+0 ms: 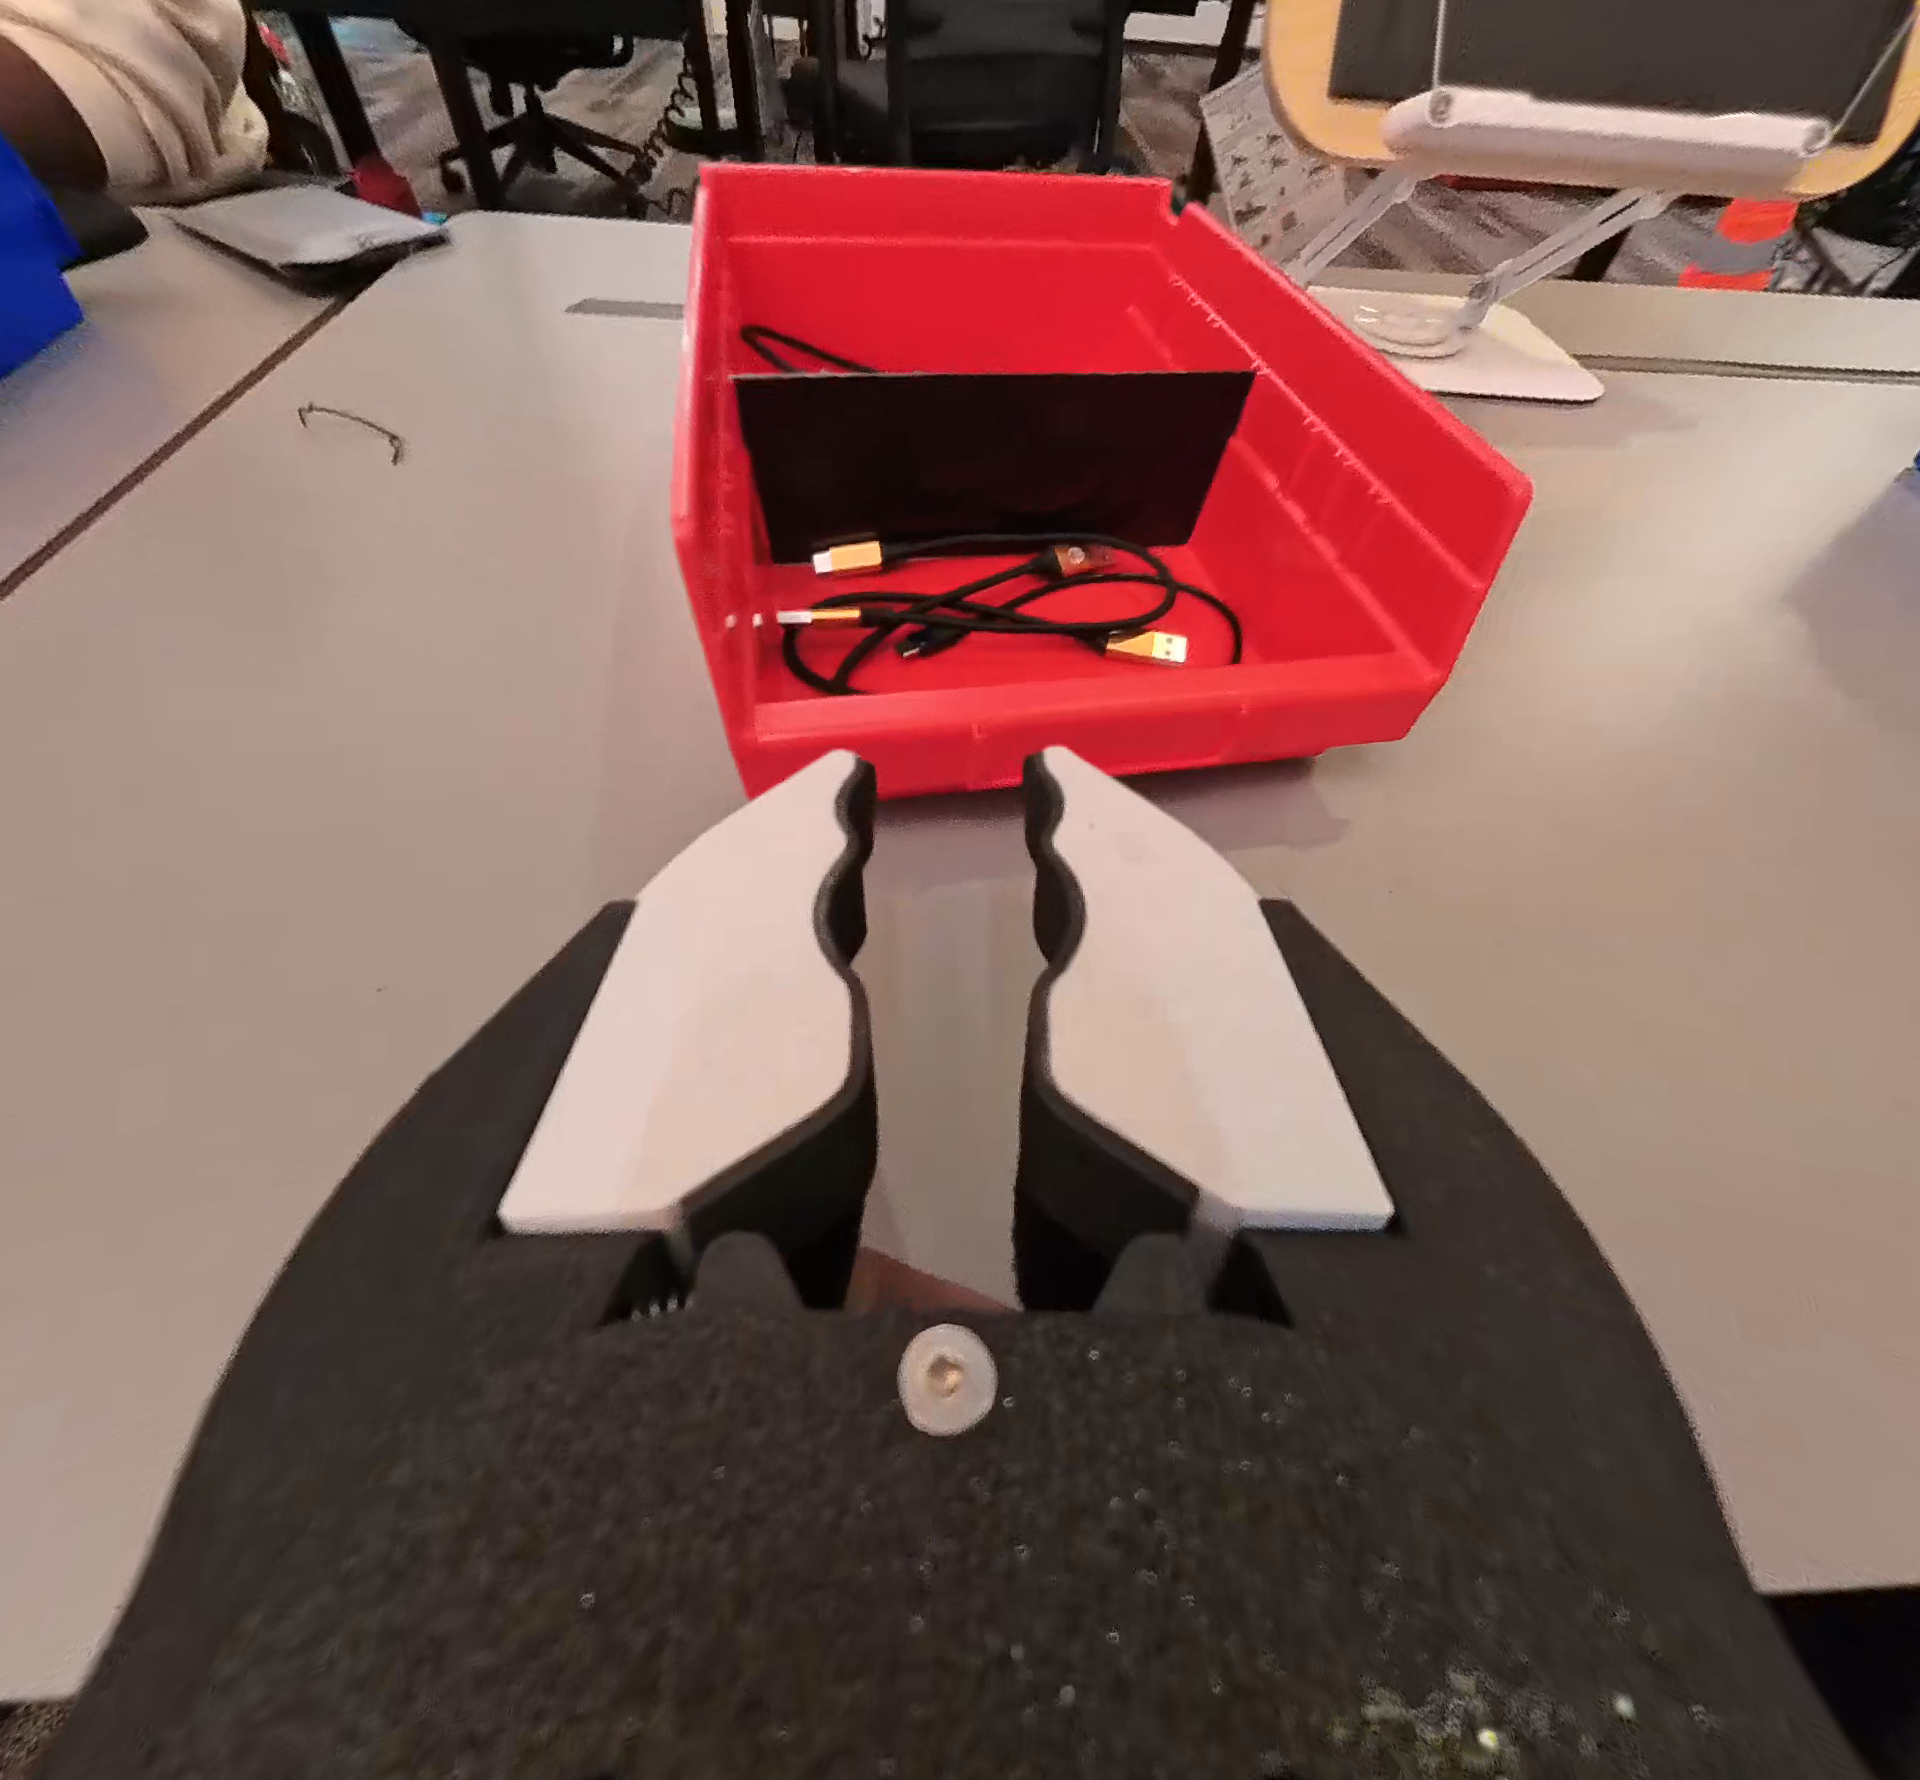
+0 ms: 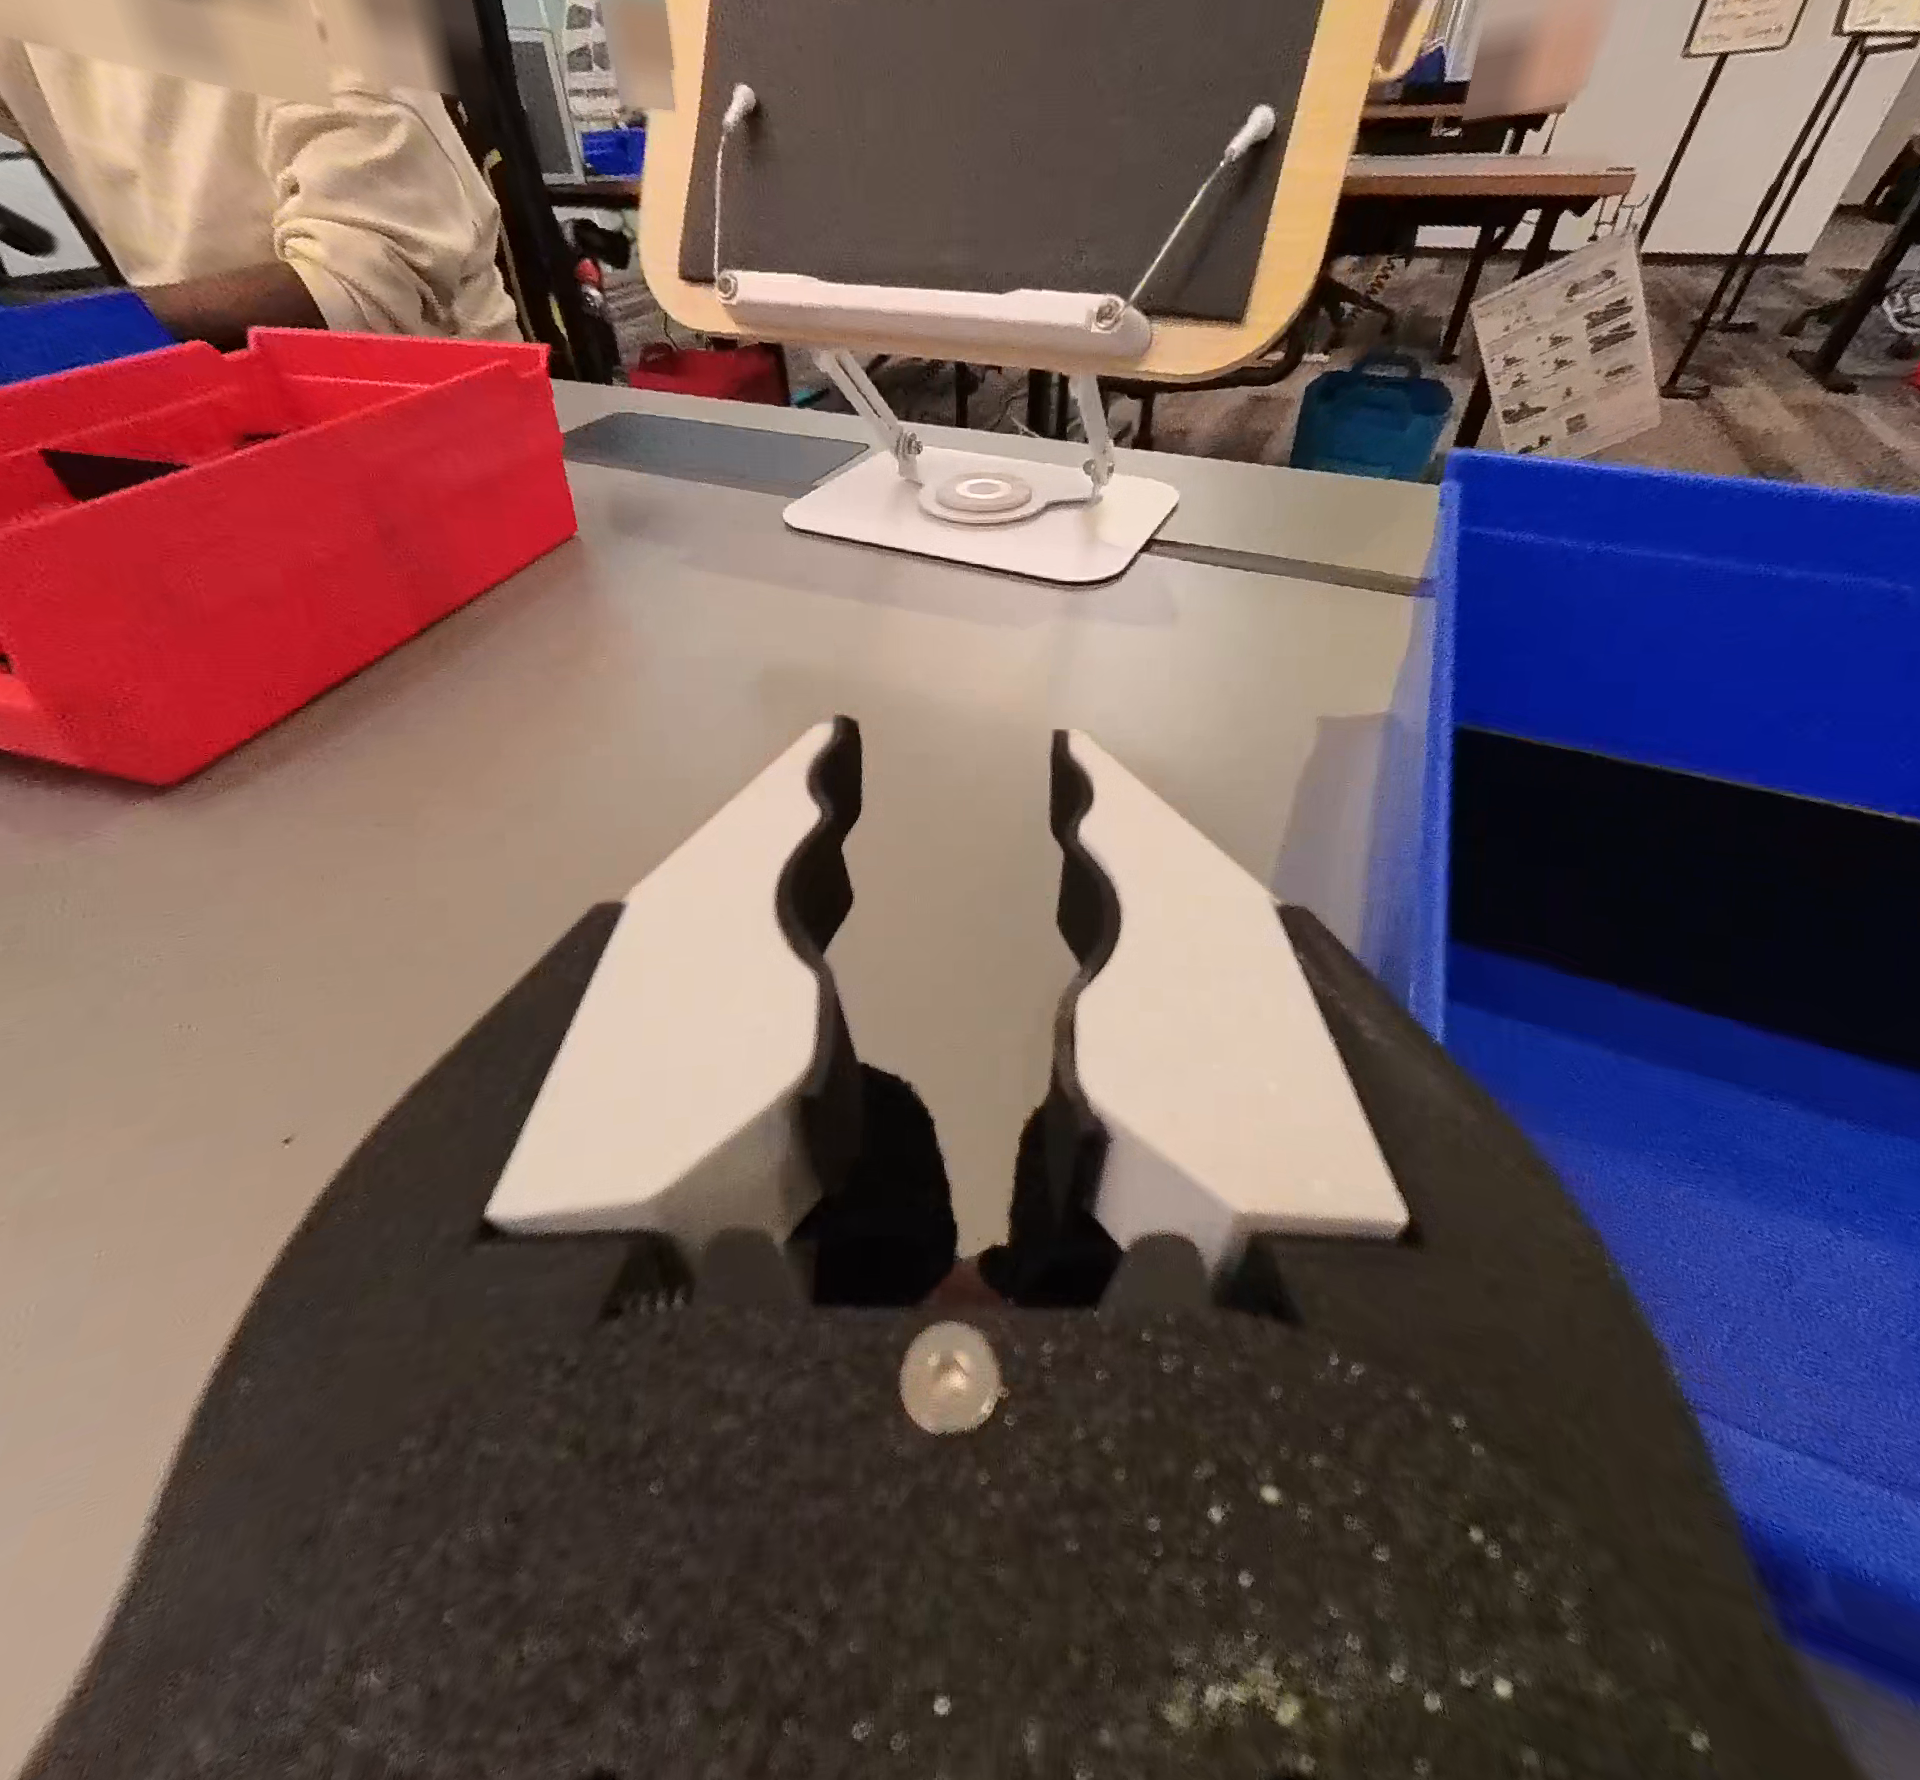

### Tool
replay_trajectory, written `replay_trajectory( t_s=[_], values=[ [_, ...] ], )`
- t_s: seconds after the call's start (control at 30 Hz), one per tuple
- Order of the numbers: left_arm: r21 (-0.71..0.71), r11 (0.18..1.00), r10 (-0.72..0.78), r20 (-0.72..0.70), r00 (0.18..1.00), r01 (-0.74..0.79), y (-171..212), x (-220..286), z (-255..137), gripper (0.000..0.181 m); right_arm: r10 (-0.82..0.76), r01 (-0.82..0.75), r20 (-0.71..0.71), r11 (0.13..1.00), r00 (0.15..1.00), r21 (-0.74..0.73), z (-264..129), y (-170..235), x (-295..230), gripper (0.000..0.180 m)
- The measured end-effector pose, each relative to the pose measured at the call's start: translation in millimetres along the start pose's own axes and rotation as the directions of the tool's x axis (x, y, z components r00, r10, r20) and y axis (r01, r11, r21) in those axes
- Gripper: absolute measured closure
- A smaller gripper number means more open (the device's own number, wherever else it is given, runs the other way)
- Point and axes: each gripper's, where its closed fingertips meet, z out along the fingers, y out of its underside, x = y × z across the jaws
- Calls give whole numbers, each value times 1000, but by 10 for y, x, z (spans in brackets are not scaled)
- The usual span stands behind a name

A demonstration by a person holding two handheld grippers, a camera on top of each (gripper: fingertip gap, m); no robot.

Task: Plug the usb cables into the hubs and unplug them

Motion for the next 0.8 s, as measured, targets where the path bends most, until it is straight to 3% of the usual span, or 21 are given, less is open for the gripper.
replay_trajectory(
  t_s=[0.3,0.47,0.8],
  values=[
    [36,997,63,29,998,-64,-121,192,162,154,16,-15,-95,1000,995,11,-135,21,248,145],
    [57,996,63,23,998,-64,-207,256,316,154,63,-61,-80,998,995,27,-315,22,314,152],
    [93,995,32,40,999,-36,-423,310,672,155,6,-4,-131,1000,991,17,-689,106,429,151]
  ],
)
